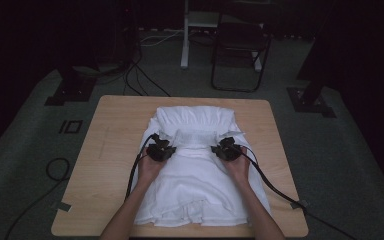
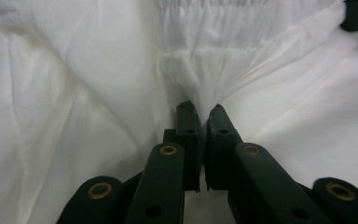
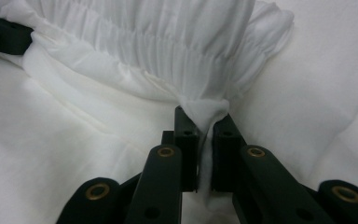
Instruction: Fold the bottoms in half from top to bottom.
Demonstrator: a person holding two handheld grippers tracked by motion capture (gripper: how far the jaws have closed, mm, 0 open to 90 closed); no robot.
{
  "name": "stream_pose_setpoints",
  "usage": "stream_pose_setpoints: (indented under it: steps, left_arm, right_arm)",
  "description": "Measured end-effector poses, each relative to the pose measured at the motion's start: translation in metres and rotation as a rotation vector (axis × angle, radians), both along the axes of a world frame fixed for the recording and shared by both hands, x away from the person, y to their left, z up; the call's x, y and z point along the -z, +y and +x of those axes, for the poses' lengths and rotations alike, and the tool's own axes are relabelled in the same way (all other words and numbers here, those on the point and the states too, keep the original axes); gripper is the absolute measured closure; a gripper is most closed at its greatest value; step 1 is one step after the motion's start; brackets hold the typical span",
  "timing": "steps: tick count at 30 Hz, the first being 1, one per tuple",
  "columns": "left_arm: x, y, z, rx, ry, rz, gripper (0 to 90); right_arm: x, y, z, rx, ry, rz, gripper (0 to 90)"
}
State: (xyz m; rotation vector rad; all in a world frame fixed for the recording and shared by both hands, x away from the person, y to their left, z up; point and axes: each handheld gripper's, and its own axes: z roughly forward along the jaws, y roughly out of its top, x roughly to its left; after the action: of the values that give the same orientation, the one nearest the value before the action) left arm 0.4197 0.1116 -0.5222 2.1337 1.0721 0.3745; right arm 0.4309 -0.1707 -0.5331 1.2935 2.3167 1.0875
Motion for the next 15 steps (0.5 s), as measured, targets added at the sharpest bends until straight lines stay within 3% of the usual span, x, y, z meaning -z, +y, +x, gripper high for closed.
stream_pose_setpoints:
  steps: [1,2,3,4,7,9,10,12,14,15]
  left_arm:
    - [-0.014,0.003,-0.009,0.009,-0.023,-0.043,87.4]
    - [-0.014,0.003,-0.009,0.009,-0.023,-0.043,87.5]
    - [-0.033,0.006,-0.02,0.022,-0.063,-0.088,87.5]
    - [-0.033,0.006,-0.02,0.022,-0.063,-0.088,87.5]
    - [-0.066,0.008,-0.043,0.069,-0.141,-0.148,87.5]
    - [-0.077,0.007,-0.055,0.092,-0.17,-0.155,87.4]
    - [-0.08,0.007,-0.06,0.101,-0.18,-0.156,87.4]
    - [-0.082,0.005,-0.072,0.129,-0.192,-0.147,87.3]
    - [-0.075,0.004,-0.081,0.146,-0.171,-0.14,87.2]
    - [-0.062,0.003,-0.089,0.155,-0.14,-0.115,87.0]
  right_arm:
    - [-0.01,-0.004,-0.006,-0.01,-0.028,0.016,84.3]
    - [-0.01,-0.004,-0.006,-0.01,-0.028,0.016,84.3]
    - [-0.025,-0.009,-0.014,-0.023,-0.064,0.041,84.3]
    - [-0.025,-0.009,-0.014,-0.023,-0.064,0.041,84.3]
    - [-0.05,-0.017,-0.028,-0.042,-0.123,0.087,84.3]
    - [-0.075,-0.027,-0.052,-0.072,-0.187,0.103,84.2]
    - [-0.075,-0.027,-0.052,-0.072,-0.187,0.103,84.2]
    - [-0.082,-0.031,-0.067,-0.09,-0.208,0.093,84.2]
    - [-0.08,-0.035,-0.08,-0.108,-0.199,0.094,84.1]
    - [-0.068,-0.037,-0.09,-0.121,-0.166,0.1,84.0]
